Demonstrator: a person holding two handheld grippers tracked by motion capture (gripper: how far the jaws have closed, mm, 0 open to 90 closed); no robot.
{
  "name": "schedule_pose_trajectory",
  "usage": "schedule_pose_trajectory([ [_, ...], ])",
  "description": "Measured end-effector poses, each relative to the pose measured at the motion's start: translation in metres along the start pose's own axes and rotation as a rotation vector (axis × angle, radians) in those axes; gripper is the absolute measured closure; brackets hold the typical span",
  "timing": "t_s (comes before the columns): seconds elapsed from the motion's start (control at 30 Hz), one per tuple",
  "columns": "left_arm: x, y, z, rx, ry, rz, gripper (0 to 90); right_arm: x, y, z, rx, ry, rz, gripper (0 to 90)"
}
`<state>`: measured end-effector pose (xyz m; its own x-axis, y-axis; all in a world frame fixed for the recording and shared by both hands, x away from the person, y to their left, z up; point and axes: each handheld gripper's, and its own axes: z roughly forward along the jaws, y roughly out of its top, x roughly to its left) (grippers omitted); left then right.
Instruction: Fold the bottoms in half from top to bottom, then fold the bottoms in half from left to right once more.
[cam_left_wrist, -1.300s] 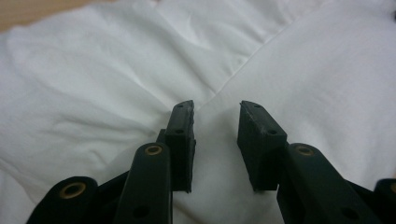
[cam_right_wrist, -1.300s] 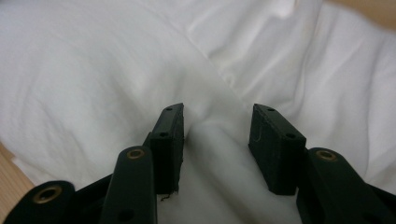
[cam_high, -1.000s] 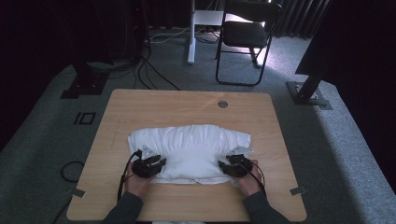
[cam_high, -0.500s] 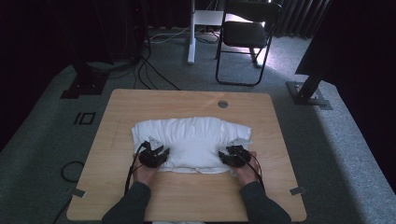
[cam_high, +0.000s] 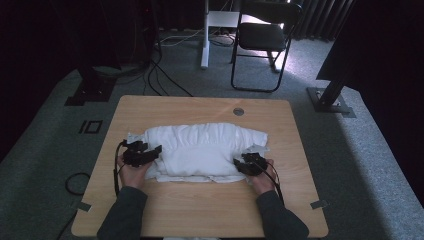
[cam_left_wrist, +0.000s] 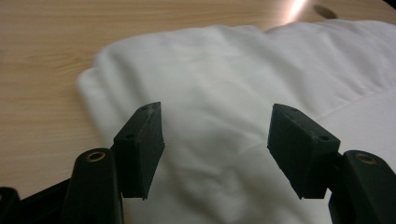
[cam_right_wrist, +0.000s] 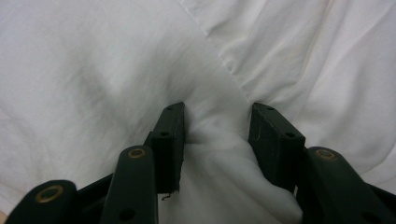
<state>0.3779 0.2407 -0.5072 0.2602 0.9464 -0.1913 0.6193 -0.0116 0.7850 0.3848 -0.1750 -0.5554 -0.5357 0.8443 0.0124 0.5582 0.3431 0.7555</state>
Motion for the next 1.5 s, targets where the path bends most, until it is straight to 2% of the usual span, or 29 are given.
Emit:
schedule_pose_trajectory([
  [0.03, 0.007, -0.001, -0.002, -0.002, 0.009, -0.019, 36.3, 0.0, 0.0, 0.0, -0.002, 0.001, 0.001, 54.9],
  [0.1, 0.012, -0.001, -0.001, 0.004, 0.017, -0.029, 36.2, 0.0, 0.0, 0.0, -0.002, 0.001, 0.001, 54.9],
  [0.27, 0.02, -0.002, 0.002, 0.01, 0.027, -0.057, 33.8, 0.0, 0.0, 0.0, -0.004, 0.001, 0.004, 54.8],
  [0.33, 0.022, -0.003, 0.007, 0.034, 0.041, -0.066, 30.0, 0.0, -0.001, 0.0, -0.005, 0.001, 0.005, 54.8],
  [0.4, 0.023, -0.004, 0.01, 0.051, 0.04, -0.065, 26.7, 0.0, -0.001, 0.0, -0.006, 0.001, 0.005, 54.8],
  [0.43, 0.022, -0.006, 0.016, 0.081, 0.048, -0.057, 25.2, 0.0, -0.001, 0.0, -0.008, 0.0, 0.005, 54.8],
  [0.47, 0.022, -0.006, 0.016, 0.081, 0.048, -0.057, 22.5, 0.0, -0.001, 0.0, -0.008, 0.0, 0.005, 54.8],
  [0.5, 0.02, -0.008, 0.023, 0.11, 0.073, -0.052, 19.5, 0.0, -0.001, 0.0, -0.009, 0.0, 0.006, 54.8],
  [0.6, 0.018, -0.01, 0.028, 0.134, 0.094, -0.05, 15.7, 0.0, -0.002, 0.0, -0.011, -0.001, 0.008, 54.8],
  [0.63, 0.017, -0.013, 0.034, 0.163, 0.104, -0.04, 15.6, 0.0, -0.002, 0.0, -0.013, -0.002, 0.009, 54.8],
  [0.8, 0.014, -0.017, 0.039, 0.17, 0.12, -0.023, 13.2, 0.0, -0.002, 0.0, -0.017, 0.0, 0.007, 54.8],
  [0.83, 0.011, -0.018, 0.039, 0.172, 0.126, -0.002, 13.3, 0.0, -0.002, 0.0, -0.017, -0.001, 0.006, 54.8],
  [0.87, 0.011, -0.018, 0.039, 0.172, 0.126, -0.002, 13.9, 0.0, -0.002, 0.0, -0.017, -0.001, 0.006, 54.8],
  [0.9, 0.008, -0.019, 0.039, 0.175, 0.123, 0.026, 16.1, 0.0, -0.003, 0.0, -0.02, -0.003, 0.008, 54.7],
  [0.97, 0.004, -0.018, 0.039, 0.176, 0.123, 0.039, 21.6, 0.0, -0.003, 0.0, -0.021, -0.003, 0.009, 54.6],
  [1.0, 0.004, -0.018, 0.039, 0.176, 0.123, 0.039, 27.5, 0.001, -0.003, 0.0, -0.022, -0.003, 0.008, 54.6],
  [1.03, 0.0, -0.019, 0.039, 0.17, 0.096, 0.075, 36.2, 0.001, -0.003, 0.0, -0.022, -0.004, 0.009, 54.6],
  [1.1, -0.006, -0.019, 0.04, 0.176, 0.118, 0.118, 44.9, 0.001, -0.003, 0.0, -0.022, -0.005, 0.01, 54.6],
  [1.13, -0.006, -0.019, 0.04, 0.176, 0.118, 0.118, 52.9, 0.001, -0.003, 0.0, -0.022, -0.005, 0.01, 54.6],
  [1.17, -0.007, -0.019, 0.04, 0.175, 0.085, 0.123, 60.7, 0.001, -0.003, 0.0, -0.022, -0.004, 0.01, 54.6],
  [1.2, -0.007, -0.019, 0.04, 0.175, 0.085, 0.123, 69.0, 0.001, -0.003, 0.0, -0.022, -0.004, 0.01, 54.6],
  [1.23, -0.005, -0.019, 0.039, 0.179, 0.033, 0.105, 78.1, 0.001, -0.003, 0.0, -0.022, -0.004, 0.011, 54.6],
  [1.27, -0.005, -0.019, 0.039, 0.179, 0.033, 0.105, 82.6, 0.001, -0.003, 0.0, -0.022, -0.004, 0.011, 54.6],
  [1.33, -0.004, -0.018, 0.039, 0.177, 0.039, 0.108, 85.5, 0.001, -0.003, 0.0, -0.02, -0.004, 0.012, 54.6],
  [1.37, 0.0, -0.017, 0.035, 0.156, 0.024, 0.079, 85.7, 0.002, -0.003, -0.001, -0.016, -0.001, 0.014, 54.6],
  [1.4, 0.0, -0.017, 0.035, 0.156, 0.024, 0.079, 85.8, 0.002, -0.003, -0.001, -0.016, -0.001, 0.014, 54.6],
  [1.43, 0.005, -0.012, 0.025, 0.102, 0.0, 0.037, 85.9, 0.002, -0.003, -0.002, -0.01, 0.002, 0.014, 54.5],
  [1.47, 0.005, -0.012, 0.025, 0.102, 0.0, 0.037, 85.9, 0.002, -0.003, -0.002, -0.01, 0.002, 0.014, 54.5],
  [1.5, 0.008, -0.008, 0.017, 0.069, -0.022, 0.013, 86.0, 0.003, -0.003, -0.002, -0.007, 0.005, 0.011, 54.4],
])
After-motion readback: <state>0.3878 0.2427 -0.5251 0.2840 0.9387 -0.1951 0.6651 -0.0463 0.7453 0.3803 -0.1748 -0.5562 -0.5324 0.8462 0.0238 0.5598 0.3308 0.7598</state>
